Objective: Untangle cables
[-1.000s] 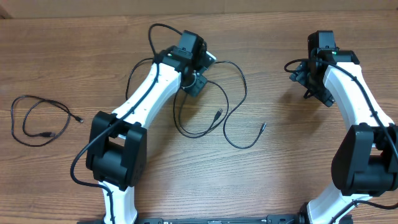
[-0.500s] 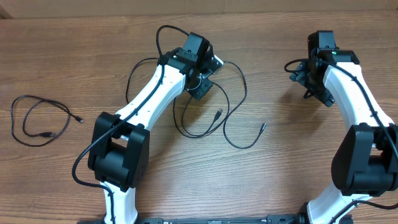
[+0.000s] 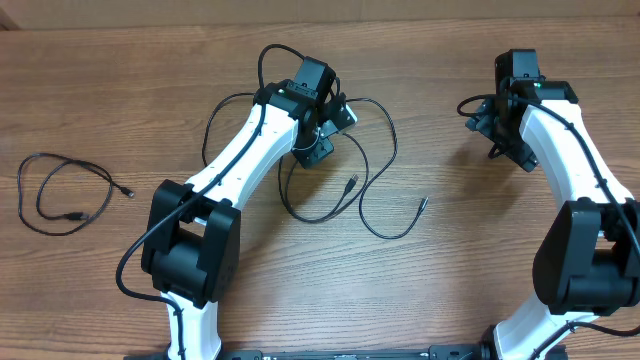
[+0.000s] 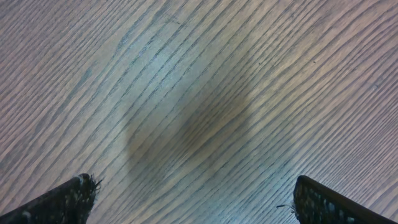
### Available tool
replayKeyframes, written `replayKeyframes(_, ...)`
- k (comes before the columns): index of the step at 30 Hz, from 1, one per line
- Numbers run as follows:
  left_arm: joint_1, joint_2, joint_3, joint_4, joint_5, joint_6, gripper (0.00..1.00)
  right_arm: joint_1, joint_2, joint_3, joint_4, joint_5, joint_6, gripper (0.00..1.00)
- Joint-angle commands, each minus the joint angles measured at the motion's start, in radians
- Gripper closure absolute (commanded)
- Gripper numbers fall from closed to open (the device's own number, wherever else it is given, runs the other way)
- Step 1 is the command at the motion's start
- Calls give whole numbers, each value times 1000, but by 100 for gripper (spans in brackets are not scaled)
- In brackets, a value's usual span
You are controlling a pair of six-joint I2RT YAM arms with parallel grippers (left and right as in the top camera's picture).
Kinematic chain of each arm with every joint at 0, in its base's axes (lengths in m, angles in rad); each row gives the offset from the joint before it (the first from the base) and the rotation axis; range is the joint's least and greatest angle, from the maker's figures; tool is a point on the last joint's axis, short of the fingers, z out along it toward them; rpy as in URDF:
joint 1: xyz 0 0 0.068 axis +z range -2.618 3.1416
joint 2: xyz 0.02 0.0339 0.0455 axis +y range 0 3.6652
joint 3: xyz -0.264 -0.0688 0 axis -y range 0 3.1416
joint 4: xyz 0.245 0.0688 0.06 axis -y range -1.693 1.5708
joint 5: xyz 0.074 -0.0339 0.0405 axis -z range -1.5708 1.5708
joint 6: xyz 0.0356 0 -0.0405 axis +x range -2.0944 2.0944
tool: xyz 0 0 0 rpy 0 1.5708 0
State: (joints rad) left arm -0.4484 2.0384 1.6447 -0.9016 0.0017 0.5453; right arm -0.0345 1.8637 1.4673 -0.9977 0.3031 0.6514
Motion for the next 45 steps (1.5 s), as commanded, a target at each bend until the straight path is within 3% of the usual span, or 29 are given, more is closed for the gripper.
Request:
replayKeyframes(1,-4,2,18,-2,-12,54,86,0,-8,-2,2,10,7,0)
replayKeyframes(3,-4,2,18,-2,-9,54,71,0,-8,-2,2,10,7,0)
replayKeyframes(7,-4,2,18,-3,10,54,60,0,-8,-2,2,10,7,0)
replayKeyframes(9,-4,2,18,-7,71,53,45,0,-8,-2,2,10,7,0)
replayKeyframes(12,-4,2,18,-10,140,53,40,0,-8,-2,2,10,7,0)
replayKeyframes(18,-6,2,18,-56,333,41,54,0,-8,-2,2,10,7,0)
replayKeyframes(21,-12,2,17,-97,392,16,55,0,-8,-2,2,10,7,0)
replayKeyframes(32,-70,2,-29,-142,386,-51,52,0,-8,-2,2,10,7,0)
replayKeyframes(37,-104,2,-90,-111,328,-52,62,0,-8,-2,2,10,7,0)
replayKeyframes(41,-125,2,-135,-85,251,-52,77,0,-8,-2,2,10,7,0)
replayKeyframes(45,-134,2,-142,-81,249,-52,77,0,-8,-2,2,10,7,0)
